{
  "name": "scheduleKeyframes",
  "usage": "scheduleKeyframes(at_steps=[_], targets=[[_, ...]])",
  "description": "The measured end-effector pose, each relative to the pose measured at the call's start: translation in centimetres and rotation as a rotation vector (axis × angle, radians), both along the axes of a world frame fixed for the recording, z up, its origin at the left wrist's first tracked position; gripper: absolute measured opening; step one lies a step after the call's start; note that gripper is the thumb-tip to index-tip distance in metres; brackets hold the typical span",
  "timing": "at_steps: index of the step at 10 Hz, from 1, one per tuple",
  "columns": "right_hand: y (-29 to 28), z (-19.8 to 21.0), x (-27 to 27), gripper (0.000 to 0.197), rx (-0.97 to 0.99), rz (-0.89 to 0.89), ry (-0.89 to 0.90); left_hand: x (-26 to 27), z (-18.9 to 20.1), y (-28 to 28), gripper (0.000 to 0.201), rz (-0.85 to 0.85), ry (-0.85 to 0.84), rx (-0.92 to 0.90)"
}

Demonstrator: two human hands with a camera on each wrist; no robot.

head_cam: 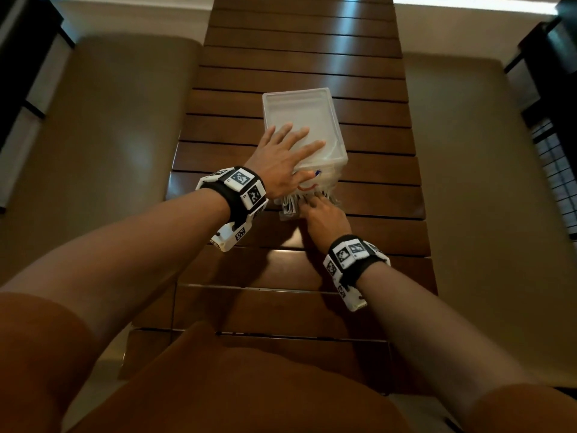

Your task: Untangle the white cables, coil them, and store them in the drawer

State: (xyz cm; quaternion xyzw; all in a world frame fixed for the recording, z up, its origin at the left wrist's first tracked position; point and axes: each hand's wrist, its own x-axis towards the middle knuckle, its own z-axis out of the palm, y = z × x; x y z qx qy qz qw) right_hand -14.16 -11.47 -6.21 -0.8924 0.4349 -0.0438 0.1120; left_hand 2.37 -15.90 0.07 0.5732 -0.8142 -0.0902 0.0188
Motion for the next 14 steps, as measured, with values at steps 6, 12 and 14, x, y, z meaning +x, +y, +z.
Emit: scheduleKeyframes(at_steps=[6, 12, 14], targets=[[-2.8, -1.1, -3.2, 0.065, 0.583, -0.552, -0.605, -0.2, -6.5, 4.2, 0.067, 0.783, 0.903, 0.208], [-4.9, -1.4, -0.2, 0.02, 0.21, -0.705, -0.321, 1.7, -7.2, 2.0, 0.065, 0.649, 0.486, 0.272], [-5.2, 0.4, -2.8, 0.046, 0.63, -0.572, -0.333, 2.2, -6.9, 2.6, 0.092, 0.768, 0.668, 0.257]])
